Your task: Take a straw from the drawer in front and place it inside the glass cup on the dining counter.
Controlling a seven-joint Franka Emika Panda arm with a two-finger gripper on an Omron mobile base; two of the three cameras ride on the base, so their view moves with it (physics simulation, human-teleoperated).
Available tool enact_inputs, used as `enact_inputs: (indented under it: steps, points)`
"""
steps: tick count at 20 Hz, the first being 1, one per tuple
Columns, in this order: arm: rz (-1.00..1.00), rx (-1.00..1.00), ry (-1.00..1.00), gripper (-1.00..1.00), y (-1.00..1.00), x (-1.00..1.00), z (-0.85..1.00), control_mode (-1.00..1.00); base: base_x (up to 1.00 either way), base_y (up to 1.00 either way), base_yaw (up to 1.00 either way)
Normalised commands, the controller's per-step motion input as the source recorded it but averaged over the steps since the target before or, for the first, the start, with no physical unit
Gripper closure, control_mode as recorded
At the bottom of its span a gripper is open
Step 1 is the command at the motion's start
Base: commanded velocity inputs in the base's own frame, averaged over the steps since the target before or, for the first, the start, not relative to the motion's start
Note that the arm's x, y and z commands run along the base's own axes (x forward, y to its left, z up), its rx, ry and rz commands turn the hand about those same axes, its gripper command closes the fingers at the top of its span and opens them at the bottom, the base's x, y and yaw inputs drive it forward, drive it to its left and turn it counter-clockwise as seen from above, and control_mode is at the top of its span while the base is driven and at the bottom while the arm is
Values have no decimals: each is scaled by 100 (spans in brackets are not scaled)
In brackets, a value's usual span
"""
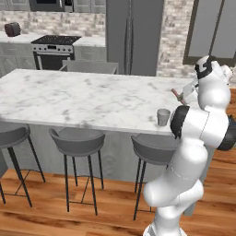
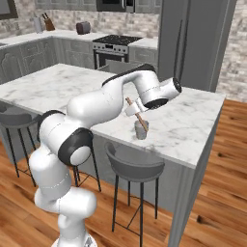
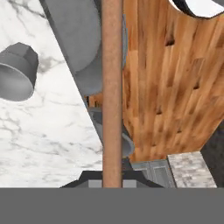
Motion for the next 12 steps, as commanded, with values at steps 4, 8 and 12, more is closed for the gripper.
enact_inputs:
  steps: [4, 8, 12]
  points:
    - [-13, 39, 3, 100, 15, 51, 0, -100, 0, 0, 0]
    - [-15, 33, 1, 100, 24, 47, -2, -100, 0, 0, 0]
    - [-13, 22, 0, 100, 15, 39, -20, -100, 0, 0, 0]
